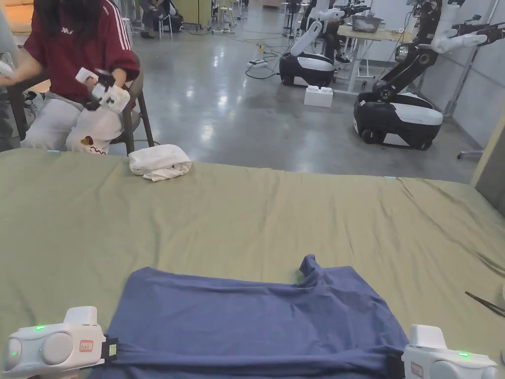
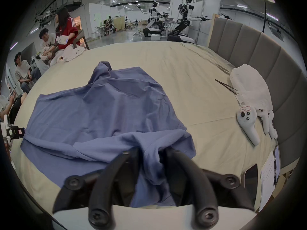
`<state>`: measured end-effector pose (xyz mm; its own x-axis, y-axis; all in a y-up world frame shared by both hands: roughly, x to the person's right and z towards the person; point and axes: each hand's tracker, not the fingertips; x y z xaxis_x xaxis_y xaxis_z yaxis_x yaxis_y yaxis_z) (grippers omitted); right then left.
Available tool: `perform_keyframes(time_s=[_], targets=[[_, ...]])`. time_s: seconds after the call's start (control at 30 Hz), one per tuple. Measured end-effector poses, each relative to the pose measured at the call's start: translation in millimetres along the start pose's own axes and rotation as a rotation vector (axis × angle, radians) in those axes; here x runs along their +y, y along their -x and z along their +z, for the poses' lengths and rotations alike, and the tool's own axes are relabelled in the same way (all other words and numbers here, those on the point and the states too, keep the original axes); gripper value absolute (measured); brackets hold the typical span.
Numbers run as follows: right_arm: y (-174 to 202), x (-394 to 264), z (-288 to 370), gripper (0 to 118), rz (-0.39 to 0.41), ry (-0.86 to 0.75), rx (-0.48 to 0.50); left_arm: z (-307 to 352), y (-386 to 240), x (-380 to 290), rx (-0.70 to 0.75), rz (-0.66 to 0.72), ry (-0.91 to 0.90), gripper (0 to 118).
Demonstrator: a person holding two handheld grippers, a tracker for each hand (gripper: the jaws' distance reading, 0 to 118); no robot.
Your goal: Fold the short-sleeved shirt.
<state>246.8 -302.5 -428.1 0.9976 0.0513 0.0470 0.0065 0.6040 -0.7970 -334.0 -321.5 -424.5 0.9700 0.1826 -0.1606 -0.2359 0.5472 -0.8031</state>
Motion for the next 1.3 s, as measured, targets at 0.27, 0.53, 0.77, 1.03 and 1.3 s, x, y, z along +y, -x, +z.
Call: perform_keyframes(time_s=[0.27, 0.53, 0.77, 1.03, 1.3], targets=[[16, -5, 56, 61, -0.028, -0.266, 0.041, 48, -13, -1, -0.022, -0.091, -0.226, 53], [65, -26, 137, 43, -0.042, -0.636, 0.050, 133, -57, -44, 0.022, -0.211, -0.621, 37], [87, -44, 180, 1, -0.047, -0.791, 0.036, 174, -73, -83, 0.072, -0.229, -0.761, 0], [88, -50, 184, 0, -0.018, -0.783, 0.053, 133, -33, -71, 0.085, -0.106, -0.401, 0], [81, -57, 175, 0, -0.020, -0.731, 0.042, 58, 7, -48, 0.091, -0.057, -0.038, 19]])
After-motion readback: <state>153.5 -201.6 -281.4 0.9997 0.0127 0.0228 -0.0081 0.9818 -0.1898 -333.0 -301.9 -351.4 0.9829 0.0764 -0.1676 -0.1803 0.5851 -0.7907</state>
